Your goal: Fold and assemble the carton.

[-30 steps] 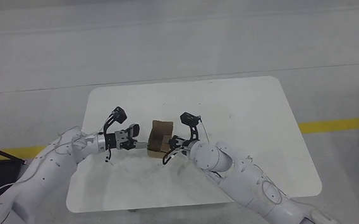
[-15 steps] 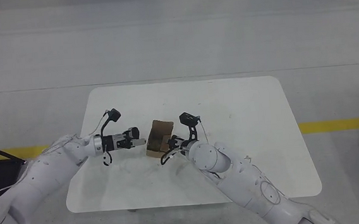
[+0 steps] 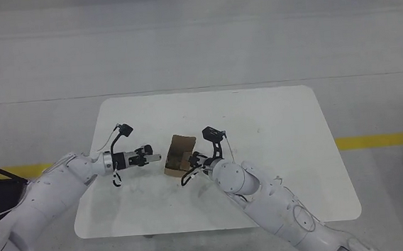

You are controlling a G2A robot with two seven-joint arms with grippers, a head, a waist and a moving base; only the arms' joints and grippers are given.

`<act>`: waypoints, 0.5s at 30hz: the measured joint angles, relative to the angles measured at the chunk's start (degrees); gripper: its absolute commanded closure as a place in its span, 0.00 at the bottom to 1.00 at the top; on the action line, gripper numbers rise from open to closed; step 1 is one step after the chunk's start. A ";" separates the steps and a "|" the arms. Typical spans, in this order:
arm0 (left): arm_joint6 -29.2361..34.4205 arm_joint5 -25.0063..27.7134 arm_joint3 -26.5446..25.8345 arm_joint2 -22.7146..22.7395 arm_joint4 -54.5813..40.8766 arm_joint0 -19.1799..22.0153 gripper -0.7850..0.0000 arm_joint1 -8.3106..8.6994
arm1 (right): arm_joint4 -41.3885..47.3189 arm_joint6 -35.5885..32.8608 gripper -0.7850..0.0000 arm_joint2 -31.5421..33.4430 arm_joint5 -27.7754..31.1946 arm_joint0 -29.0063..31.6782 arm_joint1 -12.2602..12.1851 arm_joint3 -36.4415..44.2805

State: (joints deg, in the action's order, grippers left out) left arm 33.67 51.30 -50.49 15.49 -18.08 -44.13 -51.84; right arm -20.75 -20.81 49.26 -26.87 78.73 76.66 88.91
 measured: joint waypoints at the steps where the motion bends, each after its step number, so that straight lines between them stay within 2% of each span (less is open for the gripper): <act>1: 1.24 -1.62 -0.49 0.21 -0.39 0.16 0.00 -0.09 | -0.03 0.07 0.83 0.04 0.00 0.05 0.02 0.02; 7: 4.67 -4.84 -2.02 1.34 -0.12 0.42 0.01 -0.73 | -0.24 0.02 0.85 0.21 0.03 0.23 0.08 0.13; 15: 8.78 -9.43 -1.96 2.35 -0.38 0.51 0.23 -2.03 | -0.55 0.06 0.91 0.24 -0.11 0.33 0.23 0.15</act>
State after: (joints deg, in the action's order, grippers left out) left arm 42.45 41.87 -52.46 17.84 -18.46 -43.62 -53.87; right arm -21.30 -20.75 49.50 -26.98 79.06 76.88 89.05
